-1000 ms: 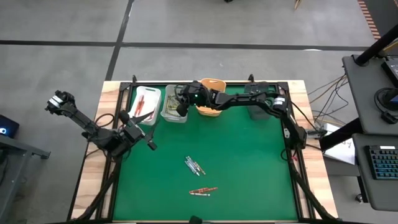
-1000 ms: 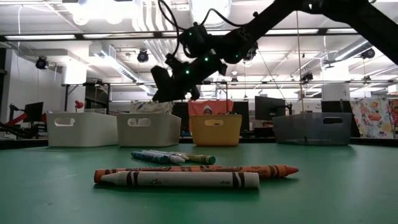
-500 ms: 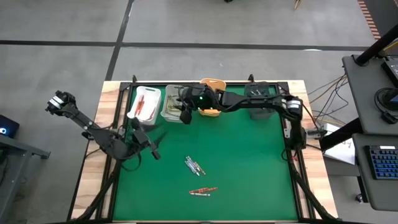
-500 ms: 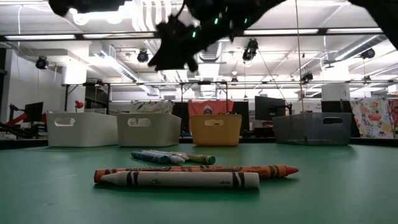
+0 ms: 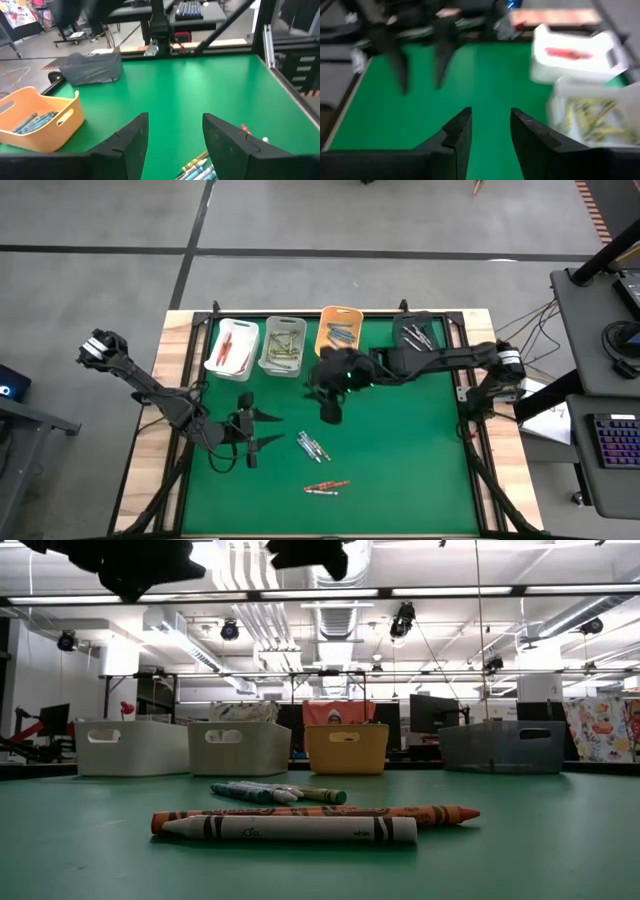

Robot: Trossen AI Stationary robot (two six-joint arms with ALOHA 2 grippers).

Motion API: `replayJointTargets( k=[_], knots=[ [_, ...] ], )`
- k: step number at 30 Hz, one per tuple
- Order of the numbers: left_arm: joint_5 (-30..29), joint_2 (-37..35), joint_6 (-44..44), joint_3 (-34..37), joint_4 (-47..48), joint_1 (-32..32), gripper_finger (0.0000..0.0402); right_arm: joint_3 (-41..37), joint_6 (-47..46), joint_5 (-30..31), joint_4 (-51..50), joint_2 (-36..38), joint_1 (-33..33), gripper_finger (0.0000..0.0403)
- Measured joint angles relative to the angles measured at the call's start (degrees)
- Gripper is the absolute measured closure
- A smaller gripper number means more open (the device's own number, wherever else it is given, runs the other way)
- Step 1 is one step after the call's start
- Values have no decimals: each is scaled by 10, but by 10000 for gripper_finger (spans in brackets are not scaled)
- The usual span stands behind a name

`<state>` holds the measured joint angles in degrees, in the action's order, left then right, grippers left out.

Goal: Sort crayons
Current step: Put the blue crayon into the yellow bin

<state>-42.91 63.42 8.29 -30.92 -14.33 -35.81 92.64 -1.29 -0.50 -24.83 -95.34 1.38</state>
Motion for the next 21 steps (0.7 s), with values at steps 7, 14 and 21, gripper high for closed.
replayJointTargets(
  k=[7,14,21],
  knots=[
    [0,44,0,-8,0,1,232,0,-46,0,-144,24,62,281],
    [68,106,-7,-31,9,18,232,-13,-99,0,-259,17,121,285],
    [249,178,-35,-73,82,64,232,-41,-127,0,-260,17,180,294]
  ],
)
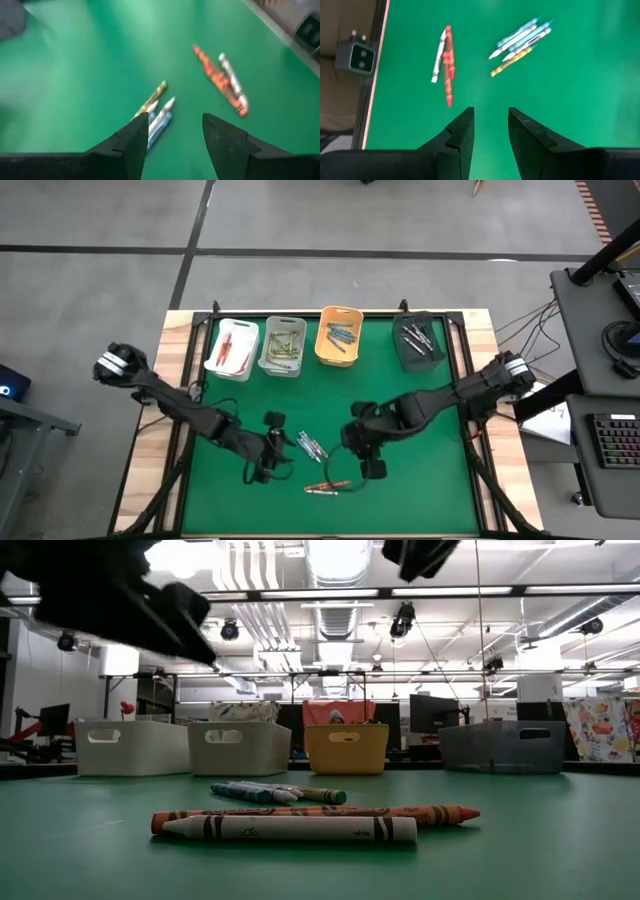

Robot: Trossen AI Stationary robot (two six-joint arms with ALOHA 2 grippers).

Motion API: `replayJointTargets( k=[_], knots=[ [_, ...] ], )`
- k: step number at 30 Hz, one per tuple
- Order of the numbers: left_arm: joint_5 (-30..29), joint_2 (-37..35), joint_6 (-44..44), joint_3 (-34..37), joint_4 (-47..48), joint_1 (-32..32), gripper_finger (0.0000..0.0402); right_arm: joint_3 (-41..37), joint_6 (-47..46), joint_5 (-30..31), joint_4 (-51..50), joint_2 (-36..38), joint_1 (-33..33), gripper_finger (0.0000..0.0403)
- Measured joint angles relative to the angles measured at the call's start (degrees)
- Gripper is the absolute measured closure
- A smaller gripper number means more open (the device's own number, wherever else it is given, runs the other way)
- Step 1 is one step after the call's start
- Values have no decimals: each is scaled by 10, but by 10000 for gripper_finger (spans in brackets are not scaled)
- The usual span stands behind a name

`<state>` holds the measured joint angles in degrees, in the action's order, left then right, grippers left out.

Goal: Sort crayons
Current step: Put the blue crayon into the yellow bin

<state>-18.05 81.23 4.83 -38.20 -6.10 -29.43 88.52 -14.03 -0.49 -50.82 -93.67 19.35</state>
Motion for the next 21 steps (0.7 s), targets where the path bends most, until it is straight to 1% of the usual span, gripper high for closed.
replayJointTargets(
  k=[3,9,12,18,21],
  knots=[
    [3,31,-20,-24,48,17,232,-14,-15,0,0,0,21,298],
    [42,100,-73,-67,61,36,232,-44,-38,6,10,6,50,308],
    [41,127,-89,-88,78,36,232,-63,-55,7,29,9,57,314],
    [42,157,-95,-108,107,51,232,-103,-62,7,77,24,63,323],
    [62,167,-95,-108,107,61,232,-113,-67,6,84,26,63,323]
  ],
)
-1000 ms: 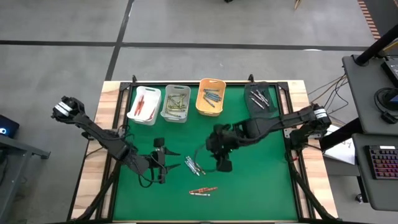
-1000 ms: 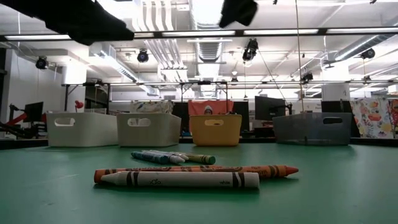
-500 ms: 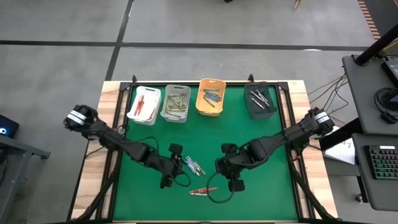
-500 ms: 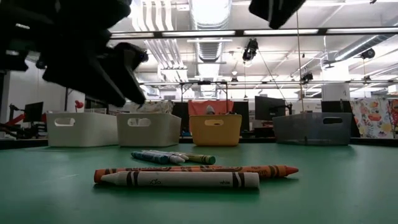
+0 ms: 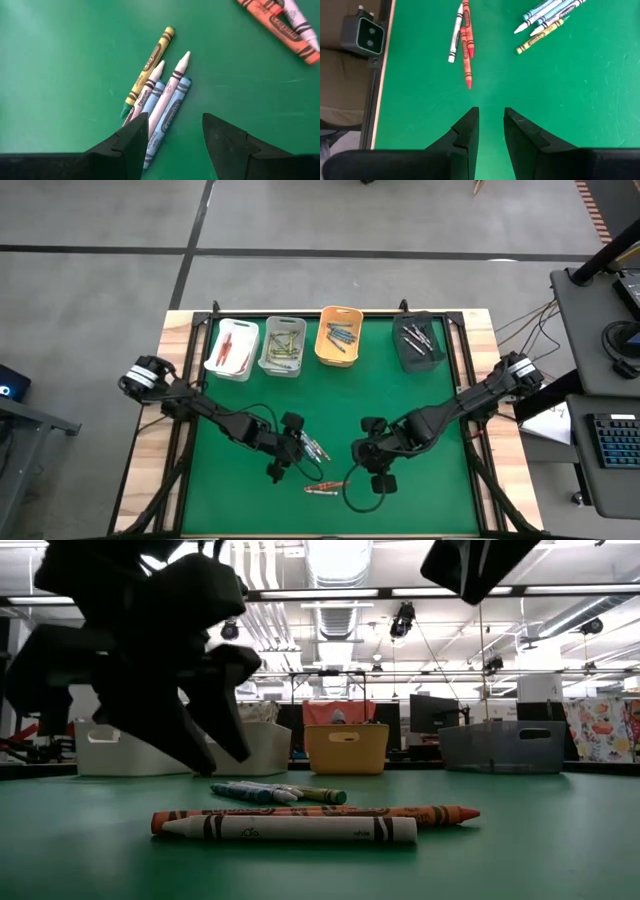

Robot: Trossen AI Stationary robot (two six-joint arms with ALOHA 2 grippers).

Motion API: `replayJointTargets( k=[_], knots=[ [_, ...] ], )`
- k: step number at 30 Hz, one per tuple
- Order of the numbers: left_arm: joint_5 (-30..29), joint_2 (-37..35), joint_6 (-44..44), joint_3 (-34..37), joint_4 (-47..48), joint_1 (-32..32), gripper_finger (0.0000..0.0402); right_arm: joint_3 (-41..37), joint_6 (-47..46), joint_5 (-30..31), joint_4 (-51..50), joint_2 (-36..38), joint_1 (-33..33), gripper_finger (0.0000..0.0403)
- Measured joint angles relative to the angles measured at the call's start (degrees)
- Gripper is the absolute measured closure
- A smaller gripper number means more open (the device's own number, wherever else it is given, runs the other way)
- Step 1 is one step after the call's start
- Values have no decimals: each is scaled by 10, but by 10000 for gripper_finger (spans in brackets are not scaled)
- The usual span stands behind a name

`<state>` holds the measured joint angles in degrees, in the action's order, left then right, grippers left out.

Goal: Sort crayons
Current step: Put the blue crayon into the yellow bin

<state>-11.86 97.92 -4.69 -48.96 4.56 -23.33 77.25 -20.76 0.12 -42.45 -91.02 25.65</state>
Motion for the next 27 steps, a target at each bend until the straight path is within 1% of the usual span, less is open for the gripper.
replayJointTargets(
  k=[2,7,14,20,27],
  knots=[
    [9,4,0,1,0,4,232,-5,-4,1,4,0,0,321],
    [9,4,-3,4,11,6,232,-18,-4,0,19,0,0,317],
    [9,4,-4,19,13,14,232,-21,-4,1,26,0,0,326],
    [9,3,8,30,6,14,232,-21,-3,29,27,0,0,325],
    [21,3,21,32,6,14,233,-21,-10,30,28,0,-1,322]
  ],
)
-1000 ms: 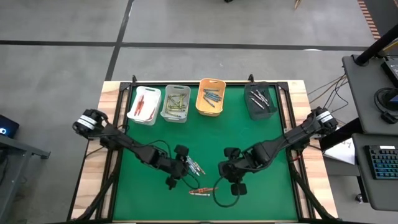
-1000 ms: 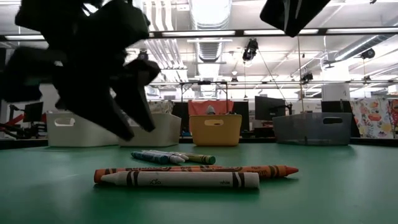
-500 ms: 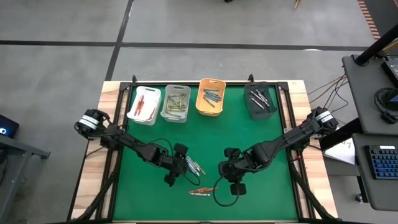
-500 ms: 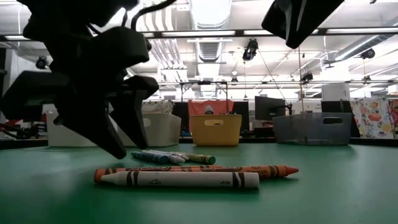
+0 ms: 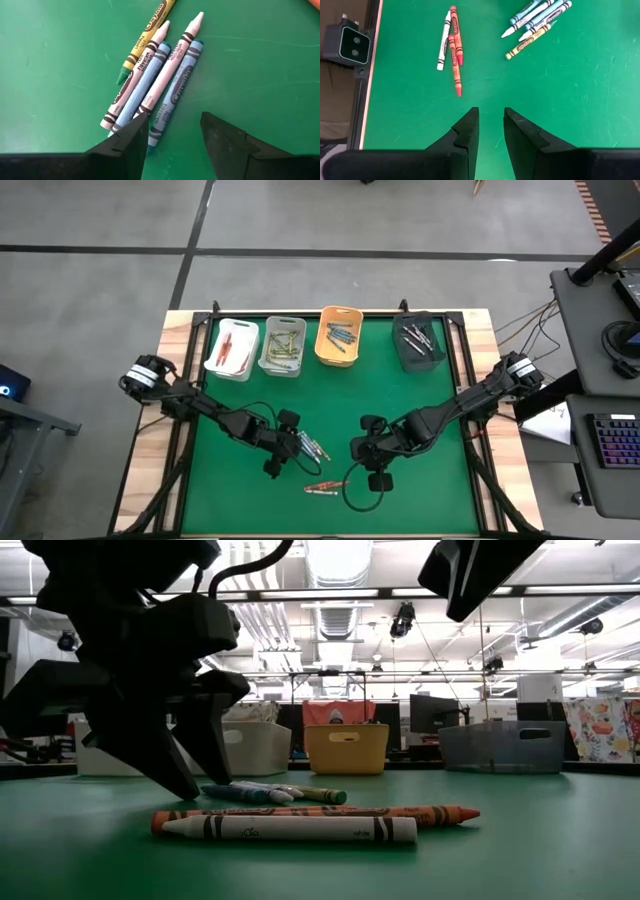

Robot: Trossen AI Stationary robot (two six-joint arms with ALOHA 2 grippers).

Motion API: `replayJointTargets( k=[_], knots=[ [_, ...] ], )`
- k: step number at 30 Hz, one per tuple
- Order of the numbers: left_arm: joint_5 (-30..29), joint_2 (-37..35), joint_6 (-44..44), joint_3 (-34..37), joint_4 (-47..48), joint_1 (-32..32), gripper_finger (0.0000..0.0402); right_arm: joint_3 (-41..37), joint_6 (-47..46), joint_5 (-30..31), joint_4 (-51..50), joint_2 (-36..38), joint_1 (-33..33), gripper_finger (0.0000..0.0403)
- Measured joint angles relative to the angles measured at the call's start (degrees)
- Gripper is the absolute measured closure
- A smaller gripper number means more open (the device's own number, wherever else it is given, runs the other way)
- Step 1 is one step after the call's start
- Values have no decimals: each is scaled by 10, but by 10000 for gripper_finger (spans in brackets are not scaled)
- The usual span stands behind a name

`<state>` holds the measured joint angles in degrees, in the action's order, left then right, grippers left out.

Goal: Sort crayons
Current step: Put the blue crayon into the yellow bin

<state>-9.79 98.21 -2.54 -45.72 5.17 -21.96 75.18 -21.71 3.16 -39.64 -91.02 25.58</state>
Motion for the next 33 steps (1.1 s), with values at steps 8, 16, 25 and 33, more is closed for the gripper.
replayJointTargets(
  k=[8,16,25,33],
  knots=[
    [6,-1,2,5,0,-1,269,0,-8,0,0,0,0,332],
    [20,-1,15,7,5,-1,336,0,-8,0,1,0,0,324],
    [43,-1,51,8,19,-1,396,-1,-8,0,23,0,0,331],
    [22,-10,63,14,-1,-21,400,-38,63,0,122,0,0,335]
  ],
)
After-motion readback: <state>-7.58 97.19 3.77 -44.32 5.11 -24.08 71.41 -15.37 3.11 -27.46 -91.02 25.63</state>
